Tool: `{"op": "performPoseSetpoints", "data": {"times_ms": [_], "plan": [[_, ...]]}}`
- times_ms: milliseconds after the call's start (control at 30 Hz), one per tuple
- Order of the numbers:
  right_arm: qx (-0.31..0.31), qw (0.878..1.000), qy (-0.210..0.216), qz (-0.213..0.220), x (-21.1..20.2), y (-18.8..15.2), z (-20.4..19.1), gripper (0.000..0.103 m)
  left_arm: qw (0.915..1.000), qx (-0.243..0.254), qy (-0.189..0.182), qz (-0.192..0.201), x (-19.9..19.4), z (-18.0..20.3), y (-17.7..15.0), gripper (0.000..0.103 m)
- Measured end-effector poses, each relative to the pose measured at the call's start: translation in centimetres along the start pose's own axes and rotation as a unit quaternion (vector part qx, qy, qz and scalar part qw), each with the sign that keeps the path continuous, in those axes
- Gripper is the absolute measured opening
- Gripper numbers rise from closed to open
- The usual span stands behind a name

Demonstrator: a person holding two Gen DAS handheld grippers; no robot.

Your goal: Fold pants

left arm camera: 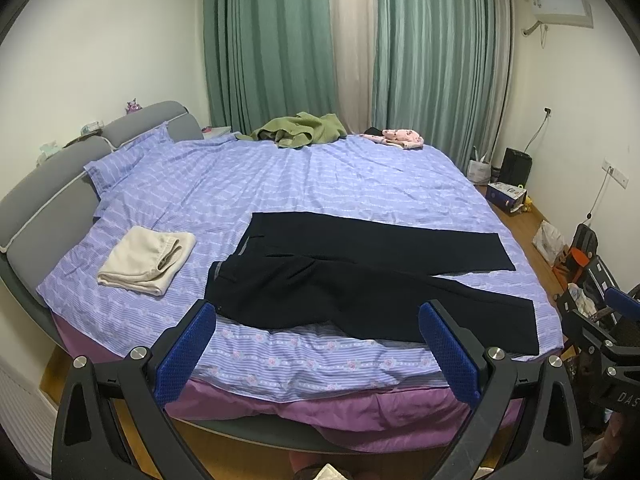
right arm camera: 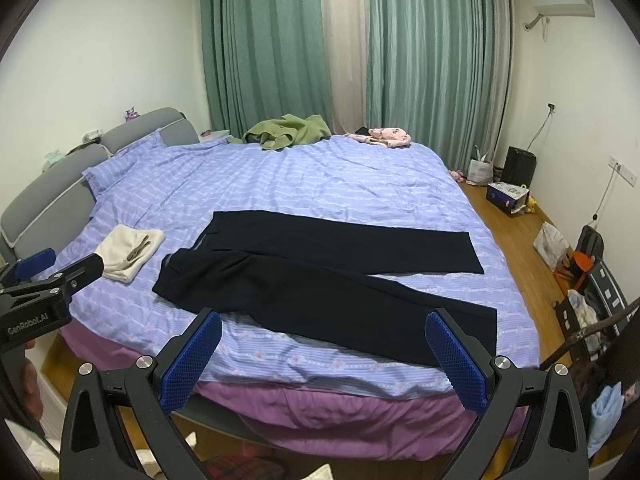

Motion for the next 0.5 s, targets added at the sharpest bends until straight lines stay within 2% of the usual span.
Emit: {"op": "performPoseSetpoints", "data": {"times_ms": [500], "plan": [[0.000,1.000,0.000,-0.001,0.13,0.03,-0.04,0.103,1.0000,-0.003,0.000,-0.001,0.39,0.06,0.66,0.103]]}}
Point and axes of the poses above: each gripper's, at about its wrist camera, not at the fingertips, and x roughly the way its jaws point, z to its right, y to its top, the point moved 3 cm from there along x, roughly the way its jaws point, and after that the axes turned 12 degrees about y, right-handed, at the moved point
